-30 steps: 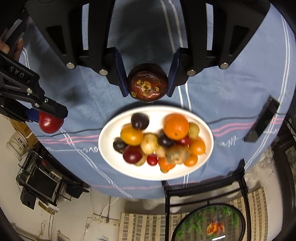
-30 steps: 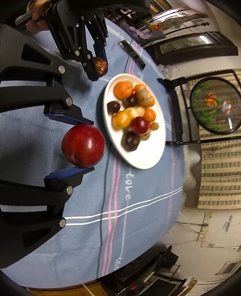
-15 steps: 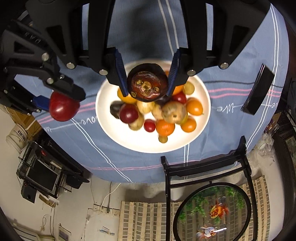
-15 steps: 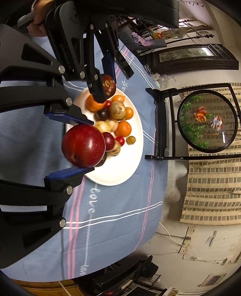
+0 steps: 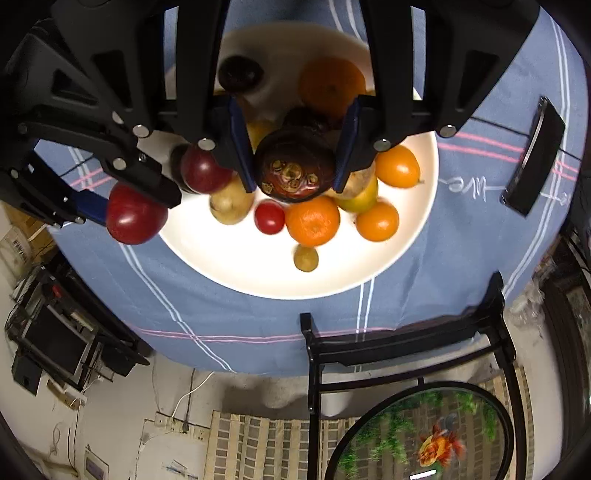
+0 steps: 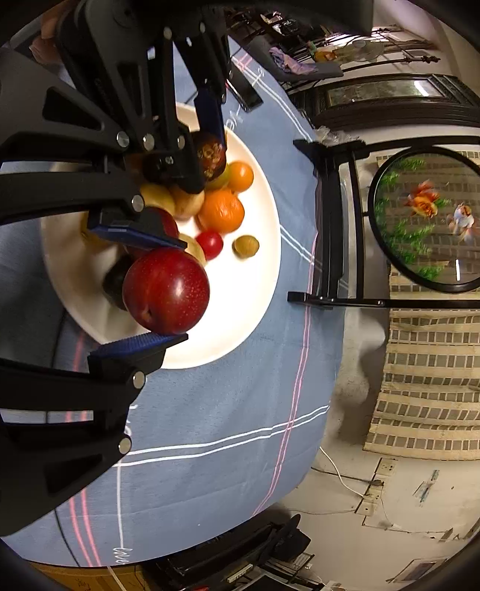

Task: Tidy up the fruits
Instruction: 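Carry both fruits onto the white plate and open both tools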

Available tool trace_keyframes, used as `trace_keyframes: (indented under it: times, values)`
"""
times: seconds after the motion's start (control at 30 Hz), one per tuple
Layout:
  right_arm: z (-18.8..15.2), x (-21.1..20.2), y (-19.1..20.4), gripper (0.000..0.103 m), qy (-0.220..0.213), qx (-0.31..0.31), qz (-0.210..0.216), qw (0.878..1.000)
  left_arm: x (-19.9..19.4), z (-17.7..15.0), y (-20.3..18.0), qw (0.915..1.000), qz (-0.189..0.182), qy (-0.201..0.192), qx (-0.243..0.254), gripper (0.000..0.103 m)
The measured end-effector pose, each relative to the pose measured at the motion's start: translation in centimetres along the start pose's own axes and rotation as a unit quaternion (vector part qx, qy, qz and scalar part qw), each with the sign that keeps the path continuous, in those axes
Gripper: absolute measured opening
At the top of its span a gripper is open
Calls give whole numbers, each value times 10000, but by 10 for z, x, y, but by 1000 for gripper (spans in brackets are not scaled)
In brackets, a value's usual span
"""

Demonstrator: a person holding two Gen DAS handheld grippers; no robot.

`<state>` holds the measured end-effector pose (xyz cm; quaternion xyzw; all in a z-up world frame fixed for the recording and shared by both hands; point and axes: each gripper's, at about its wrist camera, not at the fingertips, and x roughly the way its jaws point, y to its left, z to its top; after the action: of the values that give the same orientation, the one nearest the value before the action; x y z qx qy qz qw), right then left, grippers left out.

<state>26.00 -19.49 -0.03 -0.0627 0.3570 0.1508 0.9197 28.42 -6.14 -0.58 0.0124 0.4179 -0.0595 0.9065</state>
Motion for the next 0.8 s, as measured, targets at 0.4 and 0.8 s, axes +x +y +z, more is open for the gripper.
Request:
trace_keyframes:
  times: [0.4, 0.8]
  values:
    - [1, 34, -8, 49, 75, 56, -23, 10000, 25, 15, 8, 9993, -126, 31, -365, 51]
    - [-1, 10, -7, 61, -109, 35, -17, 9999, -4, 10, 3, 9990, -139, -244, -344, 67]
